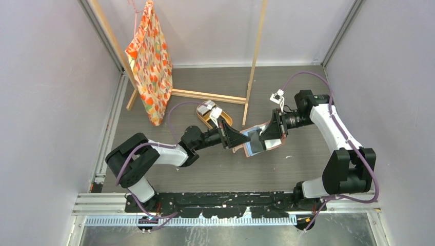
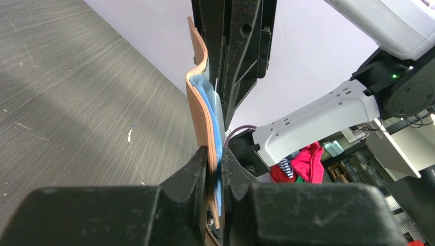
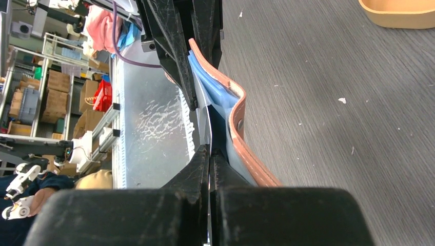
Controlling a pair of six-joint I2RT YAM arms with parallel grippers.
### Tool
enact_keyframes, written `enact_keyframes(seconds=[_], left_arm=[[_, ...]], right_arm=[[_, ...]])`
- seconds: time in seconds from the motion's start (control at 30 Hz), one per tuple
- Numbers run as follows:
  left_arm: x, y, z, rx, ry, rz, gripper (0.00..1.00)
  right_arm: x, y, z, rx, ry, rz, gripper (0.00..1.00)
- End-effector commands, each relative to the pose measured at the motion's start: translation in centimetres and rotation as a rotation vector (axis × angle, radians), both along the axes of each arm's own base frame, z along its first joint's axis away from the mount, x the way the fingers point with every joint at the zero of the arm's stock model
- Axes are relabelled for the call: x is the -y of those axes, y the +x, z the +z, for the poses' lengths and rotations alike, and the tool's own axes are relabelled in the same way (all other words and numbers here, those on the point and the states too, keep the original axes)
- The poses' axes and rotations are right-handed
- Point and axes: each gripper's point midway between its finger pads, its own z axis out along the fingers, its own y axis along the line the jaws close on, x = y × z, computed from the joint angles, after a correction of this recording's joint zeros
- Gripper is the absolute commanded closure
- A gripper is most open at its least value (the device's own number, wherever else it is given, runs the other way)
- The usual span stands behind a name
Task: Put the credit cards into the card holder
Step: Insert the credit card into the card holder.
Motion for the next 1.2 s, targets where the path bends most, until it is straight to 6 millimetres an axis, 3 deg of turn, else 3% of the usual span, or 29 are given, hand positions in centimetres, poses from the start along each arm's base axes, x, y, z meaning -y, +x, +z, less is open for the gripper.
enact_keyframes(seconds=[0.0,0.07,0.37,0.77,0.97,1.0,1.17], left_arm=[[0.5,-0.5,3.7,0.097,-0.098,-0.024,0.86],[0.6,-0.5,3.5,0.089,-0.096,-0.024,0.80],[0.9,-0.7,2.7,0.068,-0.073,-0.044,0.75],[1.2,-0.6,1.7,0.048,-0.039,-0.056,0.80],[1.4,-0.6,1.4,0.042,-0.030,-0.064,0.91],[1.3,-0.7,1.4,0.041,-0.030,-0.065,0.94],[0.7,-0.5,0.8,0.043,-0.011,-0.029,0.98]], right_arm=[[-0.2,0.7,-0.9,0.015,-0.030,0.000,0.99],[-0.2,0.8,-1.0,0.018,-0.036,0.001,0.99],[-0.2,0.8,-1.5,0.025,-0.068,0.008,0.99],[-0.4,0.6,-1.9,0.027,-0.097,0.025,0.99],[-0.4,0.6,-2.0,0.024,-0.100,0.026,0.99],[-0.4,0.6,-2.0,0.024,-0.100,0.025,0.97],[0.2,0.7,-1.0,0.061,-0.119,0.019,0.73]])
